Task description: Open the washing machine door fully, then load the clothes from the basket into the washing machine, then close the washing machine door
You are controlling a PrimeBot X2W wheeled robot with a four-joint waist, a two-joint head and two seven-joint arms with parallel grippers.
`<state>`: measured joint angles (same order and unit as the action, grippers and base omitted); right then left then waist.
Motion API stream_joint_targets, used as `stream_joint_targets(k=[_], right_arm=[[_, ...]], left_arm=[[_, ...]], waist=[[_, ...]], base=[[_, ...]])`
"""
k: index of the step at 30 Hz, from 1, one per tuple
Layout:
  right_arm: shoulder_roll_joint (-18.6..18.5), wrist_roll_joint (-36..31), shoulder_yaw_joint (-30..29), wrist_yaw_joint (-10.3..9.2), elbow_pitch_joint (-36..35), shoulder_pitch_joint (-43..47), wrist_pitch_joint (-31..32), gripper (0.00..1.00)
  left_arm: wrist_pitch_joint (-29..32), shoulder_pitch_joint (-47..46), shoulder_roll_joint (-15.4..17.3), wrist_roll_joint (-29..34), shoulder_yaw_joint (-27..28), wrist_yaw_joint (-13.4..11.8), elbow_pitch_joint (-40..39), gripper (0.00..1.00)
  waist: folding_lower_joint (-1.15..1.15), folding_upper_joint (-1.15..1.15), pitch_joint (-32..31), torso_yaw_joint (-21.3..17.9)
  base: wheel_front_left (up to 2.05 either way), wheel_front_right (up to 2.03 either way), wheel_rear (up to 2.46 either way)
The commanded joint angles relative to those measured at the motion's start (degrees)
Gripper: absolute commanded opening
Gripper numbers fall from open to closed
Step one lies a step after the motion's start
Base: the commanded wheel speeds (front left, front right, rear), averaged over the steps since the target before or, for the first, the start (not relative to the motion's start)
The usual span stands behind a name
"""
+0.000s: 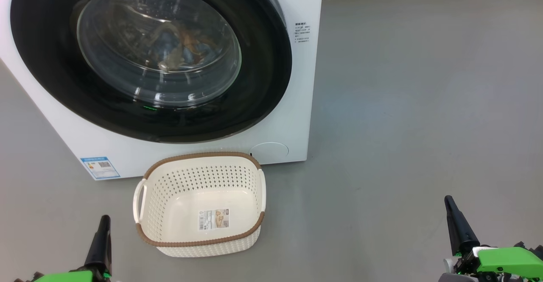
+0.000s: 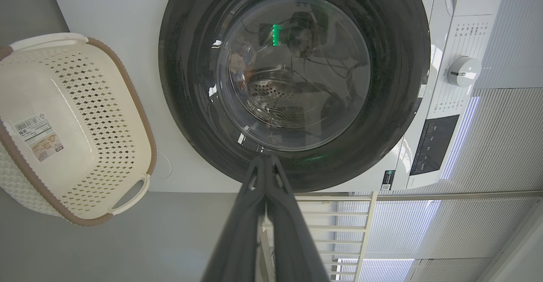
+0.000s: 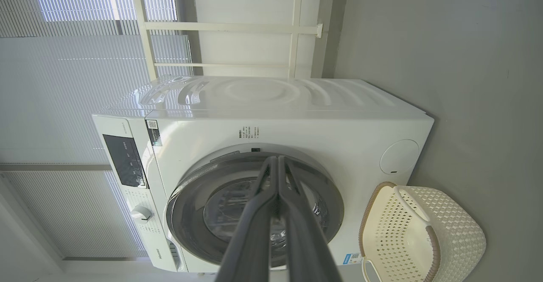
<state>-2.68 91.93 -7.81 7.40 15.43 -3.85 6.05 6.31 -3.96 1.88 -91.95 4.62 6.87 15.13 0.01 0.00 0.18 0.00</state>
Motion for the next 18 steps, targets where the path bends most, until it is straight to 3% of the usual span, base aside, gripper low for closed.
stream_joint_targets(k=[1, 18], right_arm=[[-0.20, 0.23, 1.27, 0.09, -1.40, -2.34, 0.45, 0.00], [-0.20, 0.23, 1.28, 0.09, -1.40, -2.34, 0.45, 0.00]], left_arm=[[0.19, -2.24, 0.99, -0.20, 1.92, 0.62, -1.07, 0.00], [0.19, -2.24, 0.99, -0.20, 1.91, 0.62, -1.07, 0.00]], waist=[[0.00, 0.00, 0.00, 0.00], [0.00, 0.00, 0.00, 0.00]], base=[[0.00, 0.00, 0.00], [0.00, 0.00, 0.00]])
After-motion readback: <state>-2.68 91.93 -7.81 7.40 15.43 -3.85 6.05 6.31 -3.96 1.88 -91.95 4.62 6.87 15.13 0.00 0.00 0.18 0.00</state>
